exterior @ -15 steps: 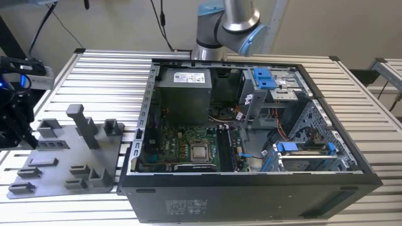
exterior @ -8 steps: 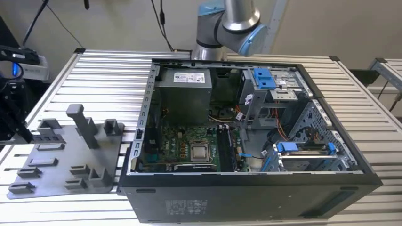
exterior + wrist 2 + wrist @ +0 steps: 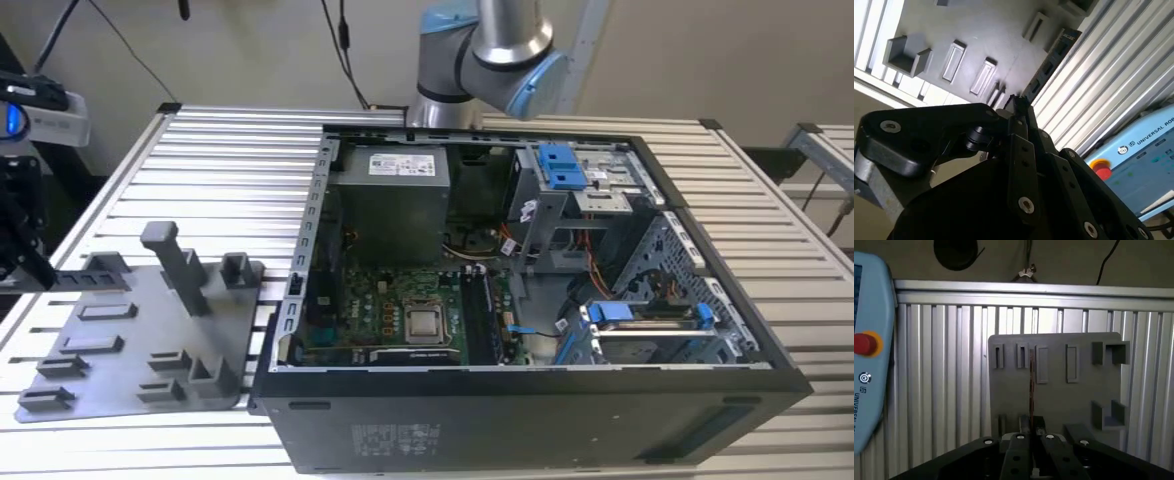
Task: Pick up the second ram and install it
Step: 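Pick up the second ram and move it above second insertion slot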
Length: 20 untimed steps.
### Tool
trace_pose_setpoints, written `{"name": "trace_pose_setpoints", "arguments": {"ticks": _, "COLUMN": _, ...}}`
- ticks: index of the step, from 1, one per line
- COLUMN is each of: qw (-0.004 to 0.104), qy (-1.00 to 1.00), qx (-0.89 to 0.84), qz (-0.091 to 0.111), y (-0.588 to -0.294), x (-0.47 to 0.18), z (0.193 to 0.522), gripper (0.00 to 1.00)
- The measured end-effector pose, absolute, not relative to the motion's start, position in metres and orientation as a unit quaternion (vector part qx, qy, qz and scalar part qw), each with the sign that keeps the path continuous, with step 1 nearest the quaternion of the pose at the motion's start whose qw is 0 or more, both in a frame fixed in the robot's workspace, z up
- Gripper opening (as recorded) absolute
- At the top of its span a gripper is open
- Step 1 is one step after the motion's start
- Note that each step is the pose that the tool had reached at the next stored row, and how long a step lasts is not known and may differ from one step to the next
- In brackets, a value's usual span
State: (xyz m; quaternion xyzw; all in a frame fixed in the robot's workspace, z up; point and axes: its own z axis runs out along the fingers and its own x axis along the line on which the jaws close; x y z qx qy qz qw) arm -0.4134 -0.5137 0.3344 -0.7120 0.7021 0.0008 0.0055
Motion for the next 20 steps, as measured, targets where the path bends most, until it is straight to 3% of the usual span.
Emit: {"name": "trace_pose_setpoints", "arguments": {"ticks": 20, "qw": 0.005, "qy": 0.702, "qx": -0.712, "qz": 0.001, "y": -0.514, "x": -0.413, "z": 0.384, "gripper": 0.14}}
